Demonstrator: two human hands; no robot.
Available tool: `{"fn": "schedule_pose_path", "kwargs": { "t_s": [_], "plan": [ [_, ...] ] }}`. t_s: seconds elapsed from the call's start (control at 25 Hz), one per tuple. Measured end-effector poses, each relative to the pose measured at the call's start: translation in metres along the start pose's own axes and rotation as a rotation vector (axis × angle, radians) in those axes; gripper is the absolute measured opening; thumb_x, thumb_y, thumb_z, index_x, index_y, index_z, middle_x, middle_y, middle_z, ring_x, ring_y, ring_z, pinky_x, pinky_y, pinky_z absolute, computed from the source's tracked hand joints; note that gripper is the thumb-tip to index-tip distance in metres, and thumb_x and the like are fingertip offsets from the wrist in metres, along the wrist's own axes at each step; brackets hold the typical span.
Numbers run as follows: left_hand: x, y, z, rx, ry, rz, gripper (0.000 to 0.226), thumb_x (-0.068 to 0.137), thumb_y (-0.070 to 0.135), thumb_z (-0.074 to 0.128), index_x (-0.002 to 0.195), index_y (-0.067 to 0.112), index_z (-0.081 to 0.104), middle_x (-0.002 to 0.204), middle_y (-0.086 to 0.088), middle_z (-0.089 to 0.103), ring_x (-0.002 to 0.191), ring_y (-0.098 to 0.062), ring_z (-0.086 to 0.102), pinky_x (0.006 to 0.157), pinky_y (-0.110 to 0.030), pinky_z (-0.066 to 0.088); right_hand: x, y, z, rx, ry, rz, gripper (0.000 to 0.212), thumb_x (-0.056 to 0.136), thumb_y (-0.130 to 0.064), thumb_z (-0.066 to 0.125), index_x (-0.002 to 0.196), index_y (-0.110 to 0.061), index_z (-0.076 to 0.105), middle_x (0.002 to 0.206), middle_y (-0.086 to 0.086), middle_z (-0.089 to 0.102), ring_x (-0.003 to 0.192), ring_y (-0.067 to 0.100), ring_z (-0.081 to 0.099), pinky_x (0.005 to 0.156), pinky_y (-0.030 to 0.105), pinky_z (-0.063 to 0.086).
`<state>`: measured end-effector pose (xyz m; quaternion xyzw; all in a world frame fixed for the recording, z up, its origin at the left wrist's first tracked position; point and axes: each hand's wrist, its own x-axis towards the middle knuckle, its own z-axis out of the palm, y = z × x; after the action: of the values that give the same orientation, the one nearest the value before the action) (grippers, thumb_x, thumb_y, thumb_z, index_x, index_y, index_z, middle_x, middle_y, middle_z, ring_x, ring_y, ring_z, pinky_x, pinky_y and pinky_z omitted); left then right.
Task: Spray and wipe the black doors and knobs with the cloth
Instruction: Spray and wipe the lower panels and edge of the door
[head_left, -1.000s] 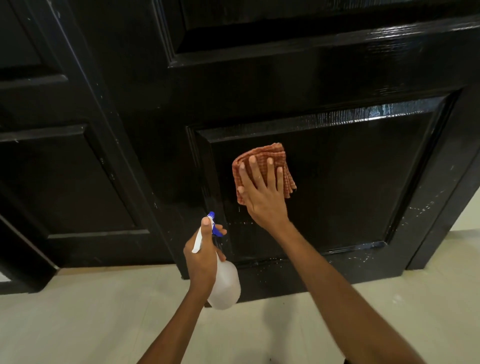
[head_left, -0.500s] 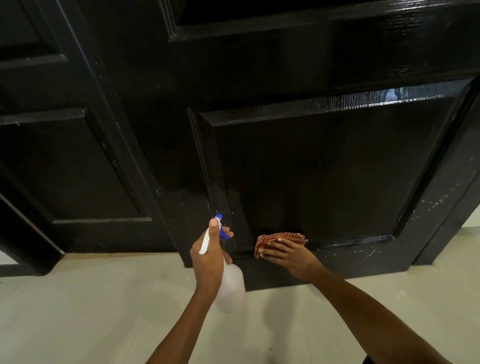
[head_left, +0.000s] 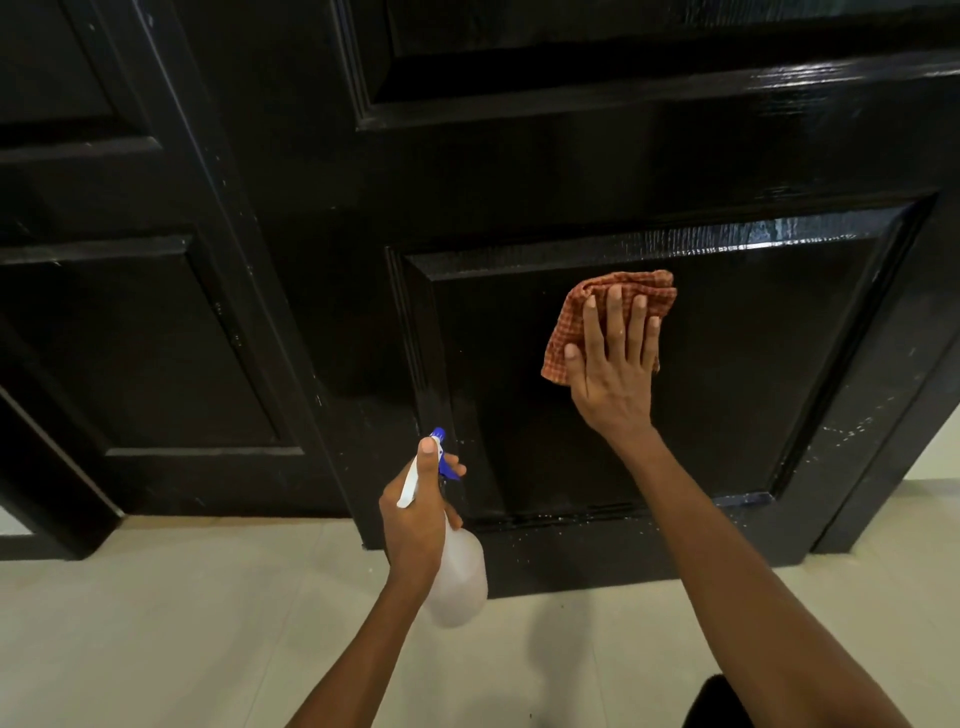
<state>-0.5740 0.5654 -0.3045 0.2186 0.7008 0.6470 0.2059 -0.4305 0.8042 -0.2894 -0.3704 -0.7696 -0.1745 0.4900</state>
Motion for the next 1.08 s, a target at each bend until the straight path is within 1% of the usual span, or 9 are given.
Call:
{"fn": "schedule_pose_path", "kwargs": {
  "t_s": [0.12, 0.28, 0.4, 0.48, 0.56, 0.68, 0.88, 1.0, 1.08],
  "plan": [
    [0.004, 0.005, -0.003, 0.011, -0.017, 0.014, 0.067, 0.080, 0.069, 0.040, 0.093, 0.013, 0.074, 0.088, -0.009, 0.073, 0.065, -0.024, 0.062, 0.054, -0.026, 0.053, -0.019, -0.012, 0.013, -0.002, -0.102, -0.165, 0.073, 0.109, -0.046, 0.036, 0.165, -0.024, -0.006, 0.171, 0.003, -0.022, 0.157, 0.032, -0.019, 0.127, 0.053, -0.011],
    [0.008, 0.004, -0.009, 0.056, -0.032, 0.007, 0.059, 0.090, 0.062, 0.041, 0.084, 0.011, 0.070, 0.077, -0.006, 0.071, 0.065, -0.017, 0.063, 0.046, -0.011, 0.048, -0.075, -0.014, 0.038, -0.040, -0.263, -0.519, 0.070, 0.106, -0.044, 0.036, 0.166, -0.026, 0.006, 0.173, 0.005, -0.012, 0.159, 0.033, -0.013, 0.127, 0.052, -0.012],
    [0.014, 0.001, -0.016, 0.060, -0.036, 0.005, 0.063, 0.082, 0.068, 0.041, 0.079, 0.011, 0.067, 0.070, -0.007, 0.069, 0.060, -0.017, 0.061, 0.050, -0.022, 0.050, -0.126, -0.016, 0.056, -0.030, -0.371, -0.667, 0.078, 0.100, -0.040, 0.039, 0.167, -0.025, 0.002, 0.174, 0.004, -0.010, 0.159, 0.031, -0.013, 0.126, 0.050, -0.016],
    [0.019, -0.006, -0.021, 0.063, -0.009, -0.003, 0.067, 0.082, 0.070, 0.039, 0.084, 0.011, 0.071, 0.071, -0.006, 0.070, 0.059, -0.017, 0.061, 0.056, -0.027, 0.051, -0.152, -0.021, 0.067, -0.038, -0.438, -0.709, 0.081, 0.101, -0.041, 0.047, 0.167, -0.024, 0.001, 0.173, 0.005, -0.011, 0.159, 0.029, -0.014, 0.125, 0.050, -0.018],
    [0.019, -0.014, -0.027, 0.085, 0.020, -0.017, 0.069, 0.082, 0.071, 0.036, 0.085, 0.013, 0.073, 0.070, -0.008, 0.069, 0.054, -0.019, 0.059, 0.055, -0.028, 0.050, -0.166, -0.035, 0.076, -0.049, -0.487, -0.733, 0.082, 0.103, -0.044, 0.051, 0.167, -0.024, 0.002, 0.173, 0.004, -0.012, 0.159, 0.028, -0.014, 0.125, 0.049, -0.019],
    [0.016, -0.028, -0.035, 0.076, 0.084, -0.081, 0.067, 0.082, 0.070, 0.038, 0.089, 0.014, 0.073, 0.074, -0.008, 0.069, 0.053, -0.019, 0.058, 0.053, -0.027, 0.051, -0.147, -0.078, 0.080, -0.039, -0.423, -0.669, 0.078, 0.106, -0.045, 0.048, 0.167, -0.024, 0.004, 0.174, 0.003, -0.009, 0.160, 0.026, -0.011, 0.127, 0.047, -0.013],
    [0.020, -0.030, -0.046, 0.025, 0.158, -0.144, 0.070, 0.077, 0.070, 0.040, 0.096, 0.011, 0.074, 0.084, -0.007, 0.070, 0.061, -0.019, 0.059, 0.061, -0.033, 0.055, -0.041, -0.142, 0.059, 0.077, -0.054, -0.311, 0.067, 0.108, -0.045, 0.044, 0.165, -0.025, 0.013, 0.173, -0.001, -0.005, 0.160, 0.025, -0.009, 0.129, 0.046, -0.005],
    [0.025, -0.026, -0.049, 0.011, 0.188, -0.153, 0.071, 0.075, 0.070, 0.041, 0.098, 0.011, 0.073, 0.083, -0.005, 0.070, 0.063, -0.019, 0.061, 0.064, -0.033, 0.056, -0.015, -0.158, 0.055, 0.064, -0.004, -0.170, 0.065, 0.111, -0.044, 0.038, 0.165, -0.024, 0.008, 0.172, 0.000, -0.014, 0.158, 0.027, -0.015, 0.128, 0.049, -0.007],
    [0.028, -0.029, -0.050, 0.013, 0.197, -0.149, 0.070, 0.075, 0.070, 0.041, 0.099, 0.012, 0.072, 0.083, -0.004, 0.070, 0.062, -0.020, 0.061, 0.061, -0.030, 0.054, -0.031, -0.164, 0.064, 0.052, -0.041, -0.173, 0.072, 0.108, -0.039, 0.042, 0.165, -0.023, 0.001, 0.171, 0.003, -0.021, 0.157, 0.030, -0.019, 0.127, 0.052, -0.010]
  ]
}}
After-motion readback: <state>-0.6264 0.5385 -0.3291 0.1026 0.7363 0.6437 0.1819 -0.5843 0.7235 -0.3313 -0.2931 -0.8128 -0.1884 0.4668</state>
